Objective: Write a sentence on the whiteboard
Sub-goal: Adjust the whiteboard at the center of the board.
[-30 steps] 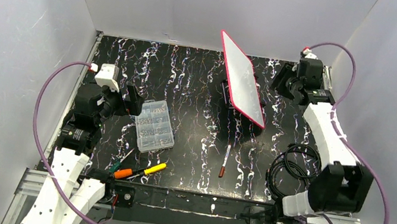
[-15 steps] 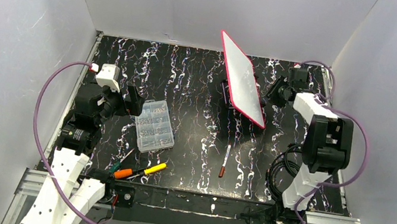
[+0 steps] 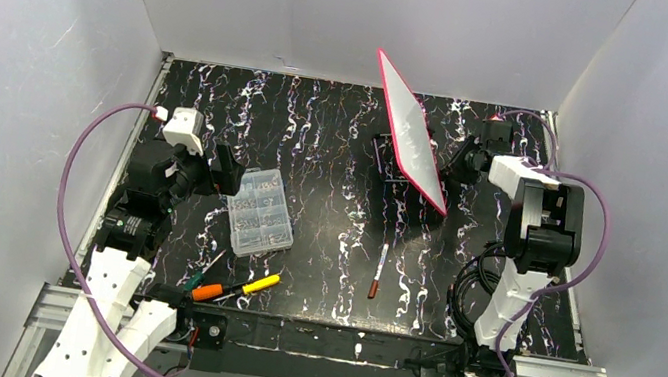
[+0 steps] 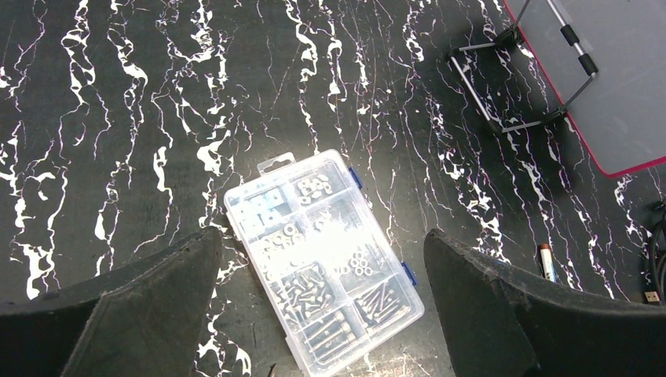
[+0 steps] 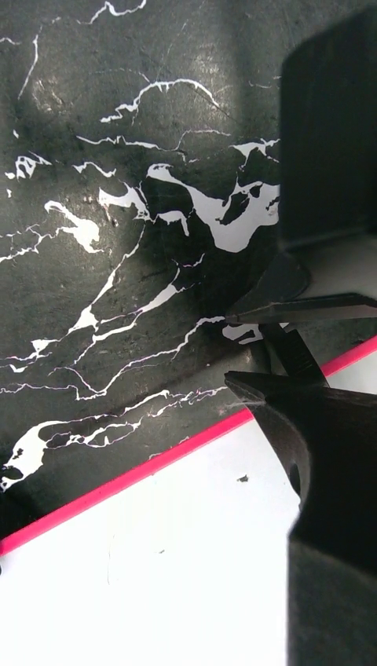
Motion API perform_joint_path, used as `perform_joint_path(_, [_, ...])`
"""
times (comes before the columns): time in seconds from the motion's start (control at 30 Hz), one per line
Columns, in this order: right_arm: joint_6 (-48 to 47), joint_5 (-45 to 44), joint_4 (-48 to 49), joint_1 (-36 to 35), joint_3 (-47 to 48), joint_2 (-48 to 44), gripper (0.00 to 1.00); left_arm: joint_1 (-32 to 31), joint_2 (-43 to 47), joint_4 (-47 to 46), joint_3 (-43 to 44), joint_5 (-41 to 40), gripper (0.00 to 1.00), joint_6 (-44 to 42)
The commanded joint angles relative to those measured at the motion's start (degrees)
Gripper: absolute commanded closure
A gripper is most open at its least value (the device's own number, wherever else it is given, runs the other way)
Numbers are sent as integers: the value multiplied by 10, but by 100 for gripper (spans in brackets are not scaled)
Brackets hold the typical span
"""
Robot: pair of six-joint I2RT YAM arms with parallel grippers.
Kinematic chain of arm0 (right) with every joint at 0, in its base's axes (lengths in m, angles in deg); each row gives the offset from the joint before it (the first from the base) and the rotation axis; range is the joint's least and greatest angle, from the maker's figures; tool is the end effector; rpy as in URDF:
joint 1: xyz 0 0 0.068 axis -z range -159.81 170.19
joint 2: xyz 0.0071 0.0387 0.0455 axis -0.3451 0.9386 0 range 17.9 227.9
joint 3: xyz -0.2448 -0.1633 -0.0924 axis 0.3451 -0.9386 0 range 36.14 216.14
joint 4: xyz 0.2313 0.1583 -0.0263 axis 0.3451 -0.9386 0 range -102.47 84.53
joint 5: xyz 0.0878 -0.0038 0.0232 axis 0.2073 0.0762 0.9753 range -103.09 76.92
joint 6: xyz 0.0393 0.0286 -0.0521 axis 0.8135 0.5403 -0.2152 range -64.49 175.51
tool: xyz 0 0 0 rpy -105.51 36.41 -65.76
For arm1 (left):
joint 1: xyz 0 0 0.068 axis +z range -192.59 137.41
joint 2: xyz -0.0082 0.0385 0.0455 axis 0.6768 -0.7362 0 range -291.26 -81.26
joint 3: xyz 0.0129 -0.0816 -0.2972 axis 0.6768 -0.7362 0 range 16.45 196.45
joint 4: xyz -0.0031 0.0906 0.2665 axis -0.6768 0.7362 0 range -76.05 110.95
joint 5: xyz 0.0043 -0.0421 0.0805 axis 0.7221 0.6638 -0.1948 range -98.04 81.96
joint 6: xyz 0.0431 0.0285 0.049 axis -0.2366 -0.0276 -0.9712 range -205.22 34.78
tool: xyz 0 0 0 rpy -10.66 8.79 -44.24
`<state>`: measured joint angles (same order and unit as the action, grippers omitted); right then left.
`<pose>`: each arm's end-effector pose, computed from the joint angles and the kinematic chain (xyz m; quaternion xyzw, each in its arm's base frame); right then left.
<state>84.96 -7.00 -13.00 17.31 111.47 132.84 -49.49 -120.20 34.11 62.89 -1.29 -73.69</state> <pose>0.4794 0.0303 0.1657 0.1948 0.9091 0.1491 0.3367 0.1693 -0.0274 0.3678 0.0052 0.7802 -0.1452 0.6084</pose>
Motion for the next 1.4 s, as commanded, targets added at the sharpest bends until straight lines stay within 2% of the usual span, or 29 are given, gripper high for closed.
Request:
perform_joint_path(0.0, [-27, 15, -3, 1, 4, -4, 64, -3, 1, 1, 1, 6, 1, -8])
perform_joint_path(0.6, [-53, 45, -15, -12, -119, -114, 65, -6, 4, 1, 1, 5, 1, -8])
perform_joint_path(1.37, [-79, -7, -50, -54, -202, -224, 63, -7, 5, 4, 2, 5, 1, -8])
